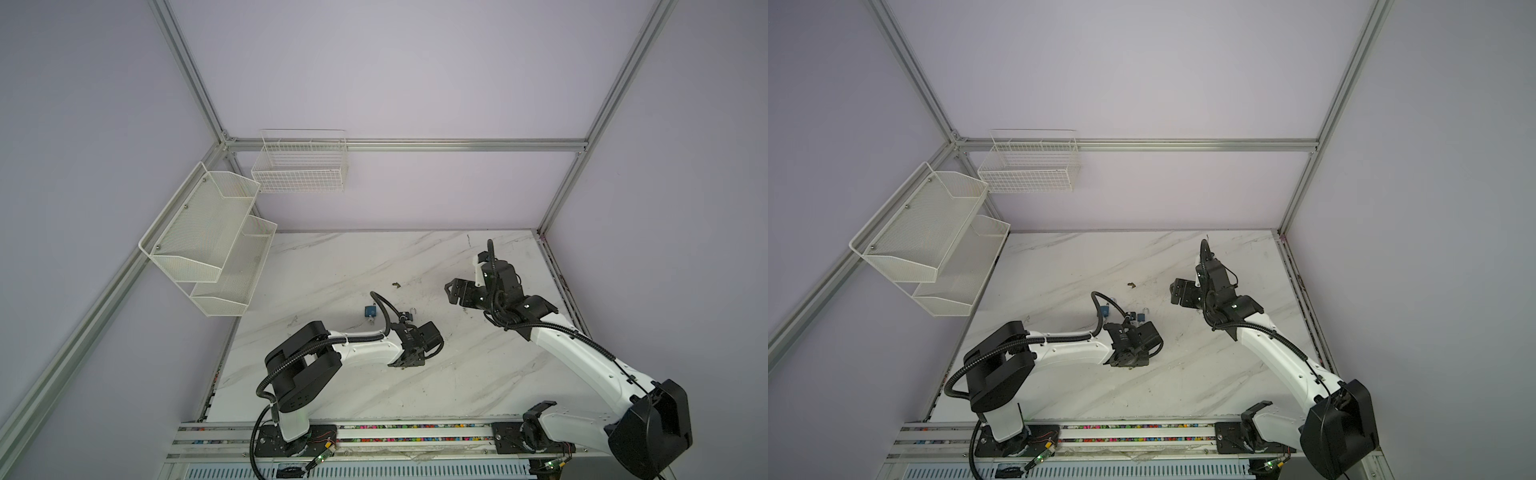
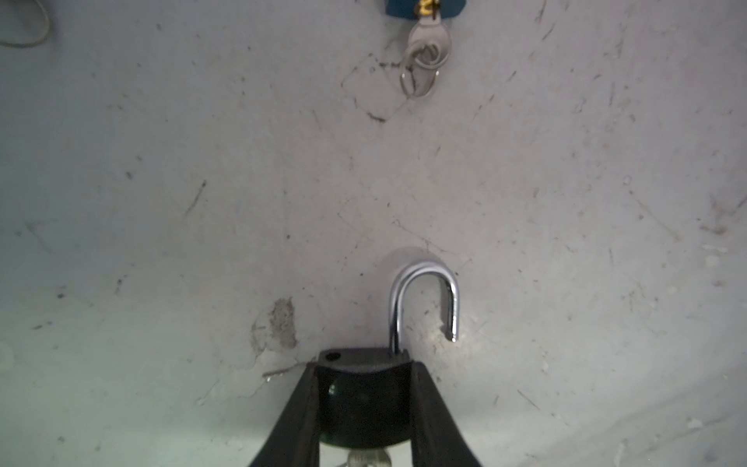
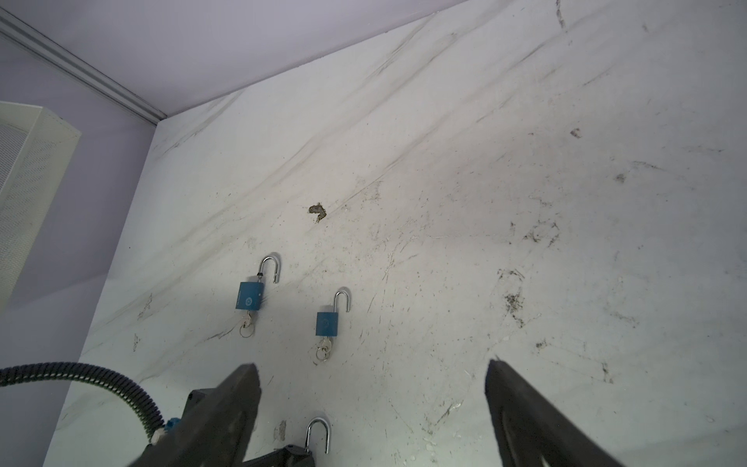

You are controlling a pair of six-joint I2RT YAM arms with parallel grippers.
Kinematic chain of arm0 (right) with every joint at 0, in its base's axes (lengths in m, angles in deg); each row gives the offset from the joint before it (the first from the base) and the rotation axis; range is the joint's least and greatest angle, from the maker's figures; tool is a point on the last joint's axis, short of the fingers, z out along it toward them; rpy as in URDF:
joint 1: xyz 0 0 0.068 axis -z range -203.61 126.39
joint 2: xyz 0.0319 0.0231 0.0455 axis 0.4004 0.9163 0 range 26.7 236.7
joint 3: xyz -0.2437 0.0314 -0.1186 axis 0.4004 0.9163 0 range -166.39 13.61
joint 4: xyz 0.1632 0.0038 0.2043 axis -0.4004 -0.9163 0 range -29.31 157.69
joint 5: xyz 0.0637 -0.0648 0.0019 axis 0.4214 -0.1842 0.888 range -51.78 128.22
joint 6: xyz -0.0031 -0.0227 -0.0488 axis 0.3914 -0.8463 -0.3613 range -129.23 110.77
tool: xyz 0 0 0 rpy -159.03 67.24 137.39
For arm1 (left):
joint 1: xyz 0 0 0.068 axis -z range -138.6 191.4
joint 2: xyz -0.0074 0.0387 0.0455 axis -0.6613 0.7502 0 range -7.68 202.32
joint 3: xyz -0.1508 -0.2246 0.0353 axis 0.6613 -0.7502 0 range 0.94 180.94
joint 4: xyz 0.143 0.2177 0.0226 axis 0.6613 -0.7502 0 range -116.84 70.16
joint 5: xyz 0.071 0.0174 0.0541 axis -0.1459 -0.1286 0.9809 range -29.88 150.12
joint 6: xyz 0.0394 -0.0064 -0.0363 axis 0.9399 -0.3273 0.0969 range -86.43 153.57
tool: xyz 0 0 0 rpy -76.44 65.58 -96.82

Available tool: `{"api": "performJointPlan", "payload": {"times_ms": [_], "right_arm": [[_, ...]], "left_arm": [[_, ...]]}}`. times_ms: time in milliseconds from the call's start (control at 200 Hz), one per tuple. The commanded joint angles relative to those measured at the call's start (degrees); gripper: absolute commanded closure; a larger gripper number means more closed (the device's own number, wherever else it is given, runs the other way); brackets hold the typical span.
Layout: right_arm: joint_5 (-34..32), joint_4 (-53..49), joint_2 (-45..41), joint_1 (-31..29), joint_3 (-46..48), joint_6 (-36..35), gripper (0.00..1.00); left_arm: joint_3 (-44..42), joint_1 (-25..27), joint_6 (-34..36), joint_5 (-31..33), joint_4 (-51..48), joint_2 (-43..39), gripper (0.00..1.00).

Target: Unlock with the key

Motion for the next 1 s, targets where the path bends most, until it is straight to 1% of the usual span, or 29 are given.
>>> {"api": "performJointPlan", "payload": {"times_ms": [0,55,100,135,180,215,275,355,430,500,580,630,705,785,820,860,905,960,995], "right_arm": [[1.8,2.5,-1.2,1.2,1.3,-0.4,0.1],[2.1,2.7,-0.9,1.7,1.4,-0.4,0.1],[2.5,3.0,-0.7,1.9,1.4,-0.5,0.1],[2.7,3.1,-0.6,2.1,1.4,-0.6,0.1],[2.6,3.5,-0.8,2.2,1.4,-0.6,0.1],[2.4,3.7,-0.9,2.3,1.4,-0.7,0.1],[1.2,3.8,-1.3,2.5,1.1,-1.2,0.1],[-1.1,3.8,-1.8,2.9,0.7,-1.5,0.09],[-3.7,4.3,-2.0,3.3,0.1,-1.9,0.08],[-7.0,5.5,-2.0,3.9,-0.4,-1.9,0.07],[-12.0,7.7,-1.6,5.1,-0.7,-1.9,0.06],[-15.1,10.0,-1.2,6.5,-0.3,-1.9,0.05],[-20.1,13.7,-0.4,9.4,1.0,-2.0,0.04],[-25.2,19.0,0.5,11.9,3.9,-3.3,0.03],[-27.3,22.3,0.9,12.9,5.9,-4.3,0.03],[-30.0,26.4,1.6,13.9,8.7,-5.1,0.03],[-31.6,31.8,3.1,15.5,11.7,-7.1,0.03],[-32.4,37.3,6.4,17.7,14.1,-9.8,0.03],[-32.7,39.9,8.6,19.5,15.1,-10.4,0.03]], "left_arm": [[4.8,0.0,-3.0,0.5,-2.8,0.8,1.0],[4.6,0.0,-3.5,0.4,-3.2,0.8,0.98],[4.3,0.0,-3.8,0.5,-3.2,0.3,0.91],[4.2,0.0,-4.0,0.7,-3.2,-0.1,0.82],[4.5,0.0,-3.7,1.3,-3.2,-0.7,0.73],[4.7,0.0,-3.6,1.7,-3.2,-1.3,0.65],[5.5,-0.4,-4.0,2.3,-3.5,-2.5,0.48],[6.7,-1.0,-3.1,3.1,-3.6,-4.8,0.34],[7.2,-1.2,-2.0,5.8,-3.5,-8.2,0.2],[6.9,-1.8,-1.3,8.8,-3.3,-12.5,0.1],[5.4,-3.5,2.0,13.5,-3.4,-18.1,0.01],[3.6,-5.0,5.0,18.1,-3.4,-21.9,0.0],[0.1,-10.3,10.2,21.7,-3.0,-29.3,0.0],[-4.8,-20.0,15.9,21.6,-0.9,-34.6,0.0],[-7.6,-24.8,19.5,22.7,1.5,-37.0,0.0],[-11.2,-29.3,24.3,25.3,5.8,-39.0,0.0],[-16.2,-33.9,31.7,27.0,13.4,-40.5,0.0],[-22.2,-40.9,39.1,25.3,23.1,-40.7,0.0],[-24.9,-45.2,40.8,23.8,26.9,-40.3,0.0]]}}
